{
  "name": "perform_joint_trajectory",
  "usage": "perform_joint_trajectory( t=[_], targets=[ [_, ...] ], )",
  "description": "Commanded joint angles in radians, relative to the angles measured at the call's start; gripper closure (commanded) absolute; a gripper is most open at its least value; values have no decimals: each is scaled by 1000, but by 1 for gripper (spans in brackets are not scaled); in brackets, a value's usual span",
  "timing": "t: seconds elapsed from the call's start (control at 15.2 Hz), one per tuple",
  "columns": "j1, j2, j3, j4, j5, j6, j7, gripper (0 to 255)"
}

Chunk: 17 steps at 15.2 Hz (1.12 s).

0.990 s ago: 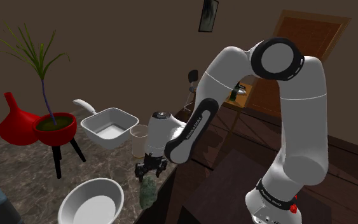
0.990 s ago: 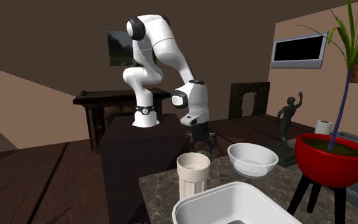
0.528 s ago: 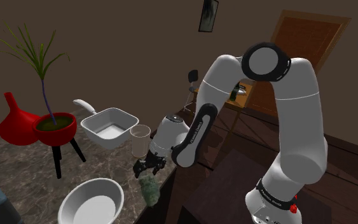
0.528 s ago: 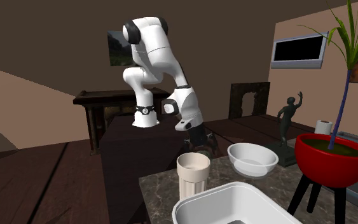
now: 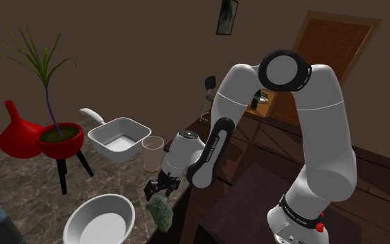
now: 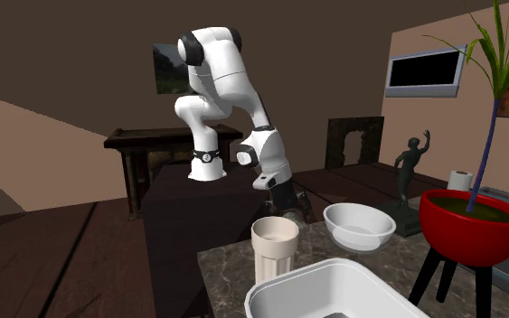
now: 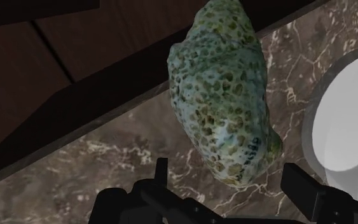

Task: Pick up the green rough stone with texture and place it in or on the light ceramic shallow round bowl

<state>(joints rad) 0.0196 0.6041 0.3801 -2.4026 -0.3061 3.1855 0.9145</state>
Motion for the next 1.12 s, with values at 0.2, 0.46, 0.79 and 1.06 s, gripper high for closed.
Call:
perform_joint_trajectory(
  t=[0.2, 0.46, 0.79, 1.06],
  targets=[
    [1, 1, -1, 0, 0, 1, 0, 255],
    [0, 0, -1, 0, 0, 0, 0, 255],
    [-26, -28, 28, -12, 3, -20, 0, 255],
    [-85, -82, 92, -33, 14, -63, -4, 255]
  ],
)
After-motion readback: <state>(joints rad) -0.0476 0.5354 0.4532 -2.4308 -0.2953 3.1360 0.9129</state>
